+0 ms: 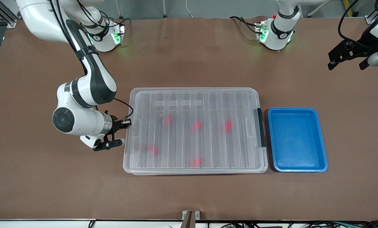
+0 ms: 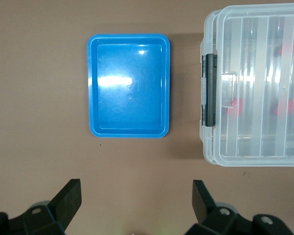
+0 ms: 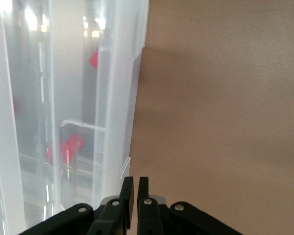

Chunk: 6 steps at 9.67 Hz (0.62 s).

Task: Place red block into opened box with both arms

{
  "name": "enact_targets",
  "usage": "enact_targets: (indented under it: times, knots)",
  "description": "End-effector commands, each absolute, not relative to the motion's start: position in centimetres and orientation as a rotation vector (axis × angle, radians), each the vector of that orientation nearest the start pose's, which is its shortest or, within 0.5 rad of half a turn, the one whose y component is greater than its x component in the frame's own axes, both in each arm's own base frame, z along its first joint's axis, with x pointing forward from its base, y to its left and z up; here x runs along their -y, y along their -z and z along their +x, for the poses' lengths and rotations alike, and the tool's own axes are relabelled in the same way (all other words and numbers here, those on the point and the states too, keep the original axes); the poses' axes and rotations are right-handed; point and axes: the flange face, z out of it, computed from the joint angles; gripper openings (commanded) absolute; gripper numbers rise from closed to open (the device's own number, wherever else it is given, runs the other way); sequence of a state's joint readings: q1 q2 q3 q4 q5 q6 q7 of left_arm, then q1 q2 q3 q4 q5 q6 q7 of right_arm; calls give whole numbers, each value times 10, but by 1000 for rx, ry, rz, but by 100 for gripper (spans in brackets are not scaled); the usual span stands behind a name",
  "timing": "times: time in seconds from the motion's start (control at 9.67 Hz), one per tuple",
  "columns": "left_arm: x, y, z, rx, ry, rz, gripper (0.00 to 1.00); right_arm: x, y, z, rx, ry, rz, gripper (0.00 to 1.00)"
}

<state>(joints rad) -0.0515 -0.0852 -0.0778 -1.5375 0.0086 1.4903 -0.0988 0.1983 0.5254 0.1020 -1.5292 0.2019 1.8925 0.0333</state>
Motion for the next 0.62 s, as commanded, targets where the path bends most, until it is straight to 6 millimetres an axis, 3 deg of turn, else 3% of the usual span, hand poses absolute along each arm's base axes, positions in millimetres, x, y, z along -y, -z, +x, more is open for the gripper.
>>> enact_targets:
  times: [0.0,0.21,0.31,0.41,0.52]
  knots:
    - [70,-664,520,-63,27,-3122,100,-161,-394,657,176,-221,-2933,100]
    - [66,-665,521,-61,31,-3125,100,-90,-479,649,-21,-64,-3101,100]
    - [68,-664,527,-63,29,-3123,100,-56,-514,643,-104,13,-3120,100]
    - [68,-662,528,-65,24,-3124,100,-7,-542,632,-200,30,-3119,100]
    - [69,-662,529,-65,22,-3124,100,22,-575,615,-153,62,-3115,100]
